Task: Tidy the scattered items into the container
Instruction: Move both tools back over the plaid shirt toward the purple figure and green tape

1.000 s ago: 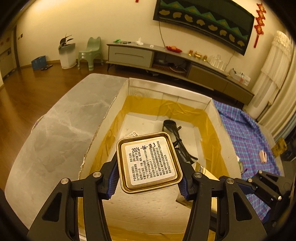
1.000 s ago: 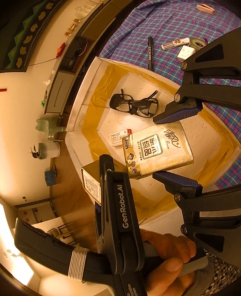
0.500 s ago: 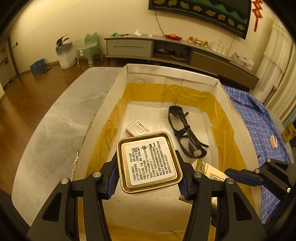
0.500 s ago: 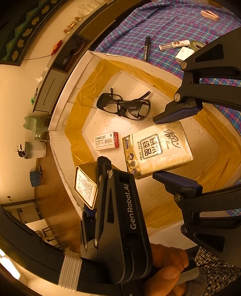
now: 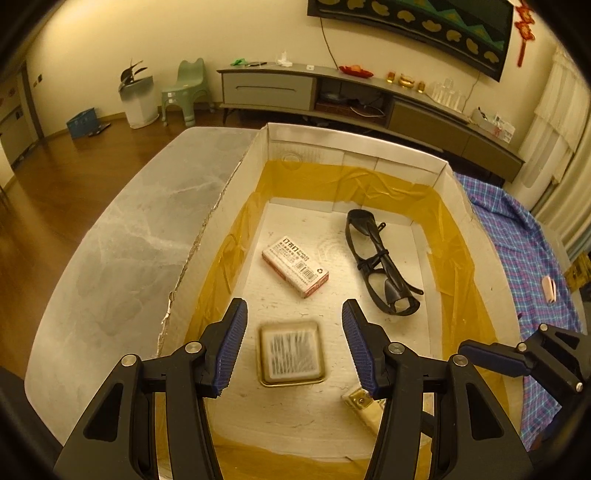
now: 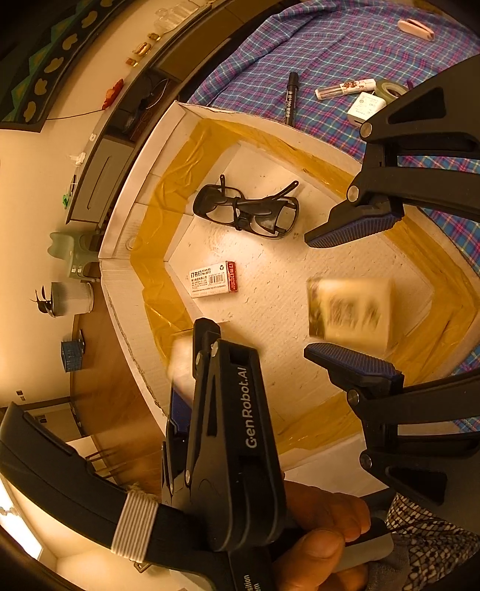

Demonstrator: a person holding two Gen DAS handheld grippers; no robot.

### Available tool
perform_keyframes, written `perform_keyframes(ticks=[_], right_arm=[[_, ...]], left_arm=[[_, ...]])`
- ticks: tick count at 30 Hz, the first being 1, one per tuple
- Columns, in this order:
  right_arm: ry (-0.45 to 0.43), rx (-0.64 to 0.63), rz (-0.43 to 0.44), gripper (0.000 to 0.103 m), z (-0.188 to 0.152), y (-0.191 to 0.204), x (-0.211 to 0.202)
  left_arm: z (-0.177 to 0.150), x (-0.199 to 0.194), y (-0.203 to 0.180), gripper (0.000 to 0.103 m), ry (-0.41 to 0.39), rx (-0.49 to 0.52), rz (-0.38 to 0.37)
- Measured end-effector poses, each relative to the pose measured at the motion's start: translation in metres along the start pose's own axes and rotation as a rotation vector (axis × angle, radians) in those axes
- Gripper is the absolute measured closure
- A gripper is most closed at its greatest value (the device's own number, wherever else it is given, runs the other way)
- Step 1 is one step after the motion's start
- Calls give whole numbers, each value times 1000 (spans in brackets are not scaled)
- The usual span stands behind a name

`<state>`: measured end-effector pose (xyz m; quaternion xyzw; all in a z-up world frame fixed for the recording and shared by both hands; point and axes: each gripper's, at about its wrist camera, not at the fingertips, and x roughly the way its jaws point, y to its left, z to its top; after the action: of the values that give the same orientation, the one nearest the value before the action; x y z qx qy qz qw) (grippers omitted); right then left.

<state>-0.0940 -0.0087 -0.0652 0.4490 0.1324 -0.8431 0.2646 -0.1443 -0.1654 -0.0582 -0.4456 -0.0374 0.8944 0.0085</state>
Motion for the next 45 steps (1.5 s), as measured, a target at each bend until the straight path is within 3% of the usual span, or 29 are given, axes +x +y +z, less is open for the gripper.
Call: perform_keyframes(ticks=[9, 20, 32, 38, 45], right_arm=[[-42, 28, 33, 47, -2, -4, -13], [-175, 69, 89, 47, -9, -14, -46], [-386, 119, 165, 49, -42, -53, -102], [-426, 192, 103, 49, -57, -93, -124], [-352, 308, 13, 49, -81, -152, -119]], left_arm=[[2, -3, 0, 46, -7, -3, -1], [6, -15, -8, 46, -45, 4, -23], [13, -58, -40, 47, -183, 15, -189], [14, -68, -82, 47, -201, 77, -290], [5, -71, -147, 47, -184, 190, -345]])
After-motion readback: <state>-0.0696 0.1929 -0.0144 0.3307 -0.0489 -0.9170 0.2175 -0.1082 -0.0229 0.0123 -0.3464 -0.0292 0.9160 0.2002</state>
